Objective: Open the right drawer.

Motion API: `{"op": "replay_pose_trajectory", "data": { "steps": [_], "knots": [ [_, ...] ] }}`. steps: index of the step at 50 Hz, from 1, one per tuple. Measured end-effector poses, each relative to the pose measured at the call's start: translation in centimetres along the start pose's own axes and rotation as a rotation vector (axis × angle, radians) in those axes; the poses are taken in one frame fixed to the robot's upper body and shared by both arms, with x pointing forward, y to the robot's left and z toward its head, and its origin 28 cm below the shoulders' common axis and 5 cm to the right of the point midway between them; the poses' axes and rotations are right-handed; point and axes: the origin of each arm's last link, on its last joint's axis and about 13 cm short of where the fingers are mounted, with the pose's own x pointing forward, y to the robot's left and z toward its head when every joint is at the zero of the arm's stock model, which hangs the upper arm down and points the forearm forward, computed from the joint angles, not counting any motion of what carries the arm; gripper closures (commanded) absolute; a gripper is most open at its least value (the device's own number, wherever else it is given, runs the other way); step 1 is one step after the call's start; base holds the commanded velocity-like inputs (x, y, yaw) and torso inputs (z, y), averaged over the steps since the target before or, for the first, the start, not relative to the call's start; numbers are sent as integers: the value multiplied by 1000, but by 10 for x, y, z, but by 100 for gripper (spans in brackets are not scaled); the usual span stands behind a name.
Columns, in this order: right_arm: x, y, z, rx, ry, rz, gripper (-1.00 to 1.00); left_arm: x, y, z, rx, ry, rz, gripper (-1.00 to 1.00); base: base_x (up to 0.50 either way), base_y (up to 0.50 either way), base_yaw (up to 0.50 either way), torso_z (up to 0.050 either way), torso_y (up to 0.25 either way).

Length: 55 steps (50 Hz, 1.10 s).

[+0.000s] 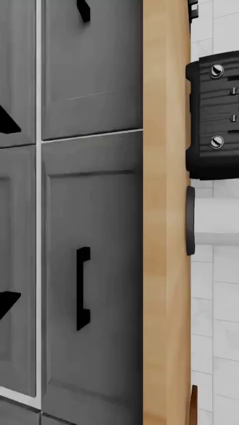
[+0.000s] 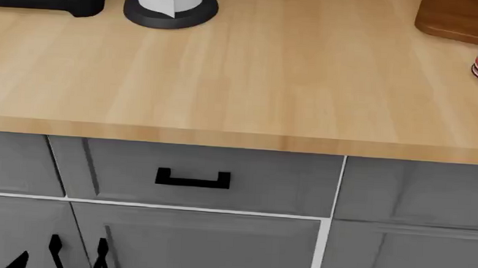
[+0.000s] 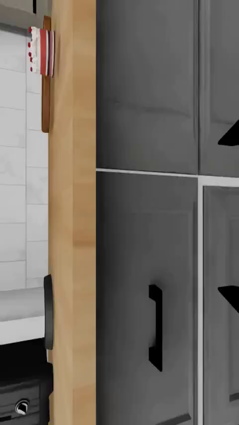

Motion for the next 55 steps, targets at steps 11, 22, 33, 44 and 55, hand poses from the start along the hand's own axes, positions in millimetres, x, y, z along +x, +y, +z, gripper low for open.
{"op": "replay_pose_trajectory", "data": {
  "steps": [11,22,33,44,55],
  "knots": [
    [-1,-2,0,-1,-4,1,-100,0,2,1,3,-10,6,-100,0,0,0,0,0],
    [0,0,-2,-4,-4,2,-100,0,0,0,20,7,-2,-100,0,0,0,0,0],
    [0,0,-3,-1,-10,0,-100,1,0,-1,14,11,-1,-100,0,0,0,0,0],
    [0,0,-1,4,-17,3,-100,0,0,-1,17,14,-2,-100,-10,-192,0,0,0],
    [-1,0,-1,4,-21,7,-100,0,0,-1,16,13,-3,-100,-12,-261,0,0,0]
  ]
}}
